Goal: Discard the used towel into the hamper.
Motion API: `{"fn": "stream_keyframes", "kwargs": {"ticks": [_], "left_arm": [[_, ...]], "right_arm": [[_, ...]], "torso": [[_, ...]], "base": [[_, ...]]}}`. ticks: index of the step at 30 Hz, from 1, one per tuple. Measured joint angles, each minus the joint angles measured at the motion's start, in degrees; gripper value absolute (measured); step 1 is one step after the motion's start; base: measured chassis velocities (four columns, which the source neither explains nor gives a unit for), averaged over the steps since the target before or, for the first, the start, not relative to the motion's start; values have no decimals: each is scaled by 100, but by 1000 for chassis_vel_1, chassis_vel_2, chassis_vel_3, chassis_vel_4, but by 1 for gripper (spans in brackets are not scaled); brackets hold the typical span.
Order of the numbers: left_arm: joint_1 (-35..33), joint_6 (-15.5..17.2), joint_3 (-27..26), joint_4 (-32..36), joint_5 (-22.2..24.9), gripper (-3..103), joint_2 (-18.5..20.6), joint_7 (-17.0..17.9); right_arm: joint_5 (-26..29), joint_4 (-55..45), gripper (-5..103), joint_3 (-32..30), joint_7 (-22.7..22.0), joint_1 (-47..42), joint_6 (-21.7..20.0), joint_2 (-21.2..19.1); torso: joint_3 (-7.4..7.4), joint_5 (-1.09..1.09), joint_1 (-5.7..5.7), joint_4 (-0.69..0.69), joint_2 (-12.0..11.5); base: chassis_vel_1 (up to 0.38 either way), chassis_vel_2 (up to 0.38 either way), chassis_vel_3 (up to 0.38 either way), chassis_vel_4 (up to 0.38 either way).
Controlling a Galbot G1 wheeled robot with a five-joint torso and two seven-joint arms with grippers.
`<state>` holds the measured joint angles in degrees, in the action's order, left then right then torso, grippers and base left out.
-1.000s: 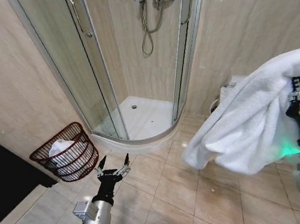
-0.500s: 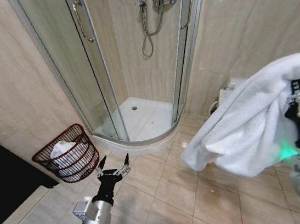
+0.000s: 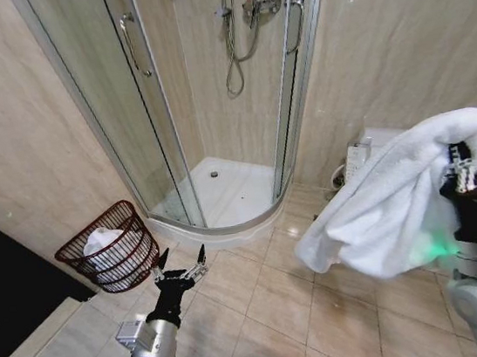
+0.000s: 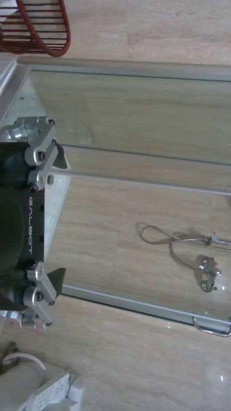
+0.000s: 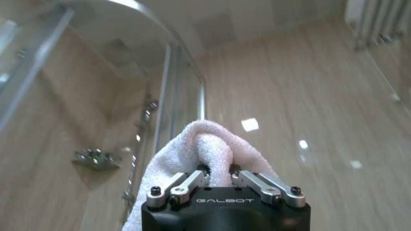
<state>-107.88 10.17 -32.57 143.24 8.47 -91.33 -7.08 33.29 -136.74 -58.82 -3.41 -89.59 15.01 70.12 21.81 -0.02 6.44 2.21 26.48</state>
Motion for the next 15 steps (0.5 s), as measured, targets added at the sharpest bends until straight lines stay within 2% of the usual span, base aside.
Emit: {"fn": "stream_keyframes", "kwargs": {"ticks": [1,2,4,10,12,15], "left_arm": [[0,0,0,0,0,100,0,0],[0,0,0,0,0,100,0,0],[0,0,0,0,0,100,0,0],[0,0,0,0,0,100,0,0],[0,0,0,0,0,100,0,0],[0,0,0,0,0,100,0,0]], "right_arm": [[90,-74,13,41,-164,-38,-215,6],[90,-74,13,41,-164,-38,-215,6],[201,-163,13,151,-477,-64,-465,-16],[329,-241,13,314,-813,-74,-820,-15],[901,-368,13,425,-1196,-77,-1222,7],[1304,-448,13,472,-1423,-79,-1436,22]], "torso": [[25,1,13,0,37],[25,1,13,0,37],[63,1,38,0,101],[135,2,82,0,216],[184,1,109,0,292],[208,1,124,0,332]], "base": [[0,0,0,0],[0,0,0,0],[0,0,0,0],[0,0,0,0],[0,0,0,0],[0,0,0,0]]}}
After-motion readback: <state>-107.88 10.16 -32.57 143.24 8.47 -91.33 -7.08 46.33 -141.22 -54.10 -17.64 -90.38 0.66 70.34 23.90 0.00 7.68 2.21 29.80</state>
